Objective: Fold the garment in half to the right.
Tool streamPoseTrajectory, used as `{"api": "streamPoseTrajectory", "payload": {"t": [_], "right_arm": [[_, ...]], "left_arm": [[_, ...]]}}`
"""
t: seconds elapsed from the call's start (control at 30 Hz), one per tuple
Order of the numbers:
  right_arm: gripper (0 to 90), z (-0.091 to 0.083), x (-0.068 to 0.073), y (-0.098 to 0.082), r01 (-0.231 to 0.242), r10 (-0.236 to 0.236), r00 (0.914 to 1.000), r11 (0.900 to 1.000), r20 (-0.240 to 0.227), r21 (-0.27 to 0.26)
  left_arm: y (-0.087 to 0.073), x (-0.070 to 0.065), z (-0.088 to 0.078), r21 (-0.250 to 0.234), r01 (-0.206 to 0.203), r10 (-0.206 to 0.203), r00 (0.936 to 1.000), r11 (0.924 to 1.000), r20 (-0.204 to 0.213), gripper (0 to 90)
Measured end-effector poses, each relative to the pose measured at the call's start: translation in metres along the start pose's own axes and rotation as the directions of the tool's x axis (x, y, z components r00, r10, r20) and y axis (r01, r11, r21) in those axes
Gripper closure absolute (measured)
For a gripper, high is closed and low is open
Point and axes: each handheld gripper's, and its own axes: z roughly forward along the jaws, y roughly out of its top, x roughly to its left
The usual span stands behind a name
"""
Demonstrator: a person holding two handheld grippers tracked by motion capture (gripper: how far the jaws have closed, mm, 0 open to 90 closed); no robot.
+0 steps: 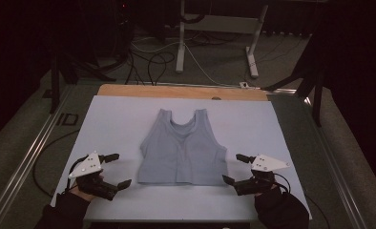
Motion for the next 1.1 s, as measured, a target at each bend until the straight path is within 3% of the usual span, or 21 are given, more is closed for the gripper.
{"api": "streamPoseTrajectory", "payload": {"t": [0.37, 0.6, 0.9, 1.1], "right_arm": [[8.2, 0.003, -0.01, 0.038, 0.046, -0.046, 0.9989, 0.998, 0.011, -0.043], [8.2, 0.021, -0.014, 0.067, 0.081, -0.082, 0.9966, 0.995, -0.012, -0.052], [8.2, 0.051, -0.016, 0.084, 0.117, -0.12, 0.9919, 0.992, -0.043, -0.048], [8.2, 0.067, -0.018, 0.094, 0.116, -0.118, 0.9913, 0.992, -0.057, -0.049]], "left_arm": [[0.014, 0.0, 0.002, 0.013, -0.01, 0.01, 0.9999, 0.9999, -0.009, 0.5], [0.023, -0.001, 0.003, 0.023, -0.013, 0.013, 0.9999, 0.9996, -0.006, 0.5], [0.031, -0.001, 0.004, 0.045, -0.017, 0.018, 0.9994, 0.9988, -0.029, 0.5], [0.035, -0.003, 0.009, 0.056, -0.014, 0.017, 0.9988, 0.9983, -0.046, 0.5]]}}
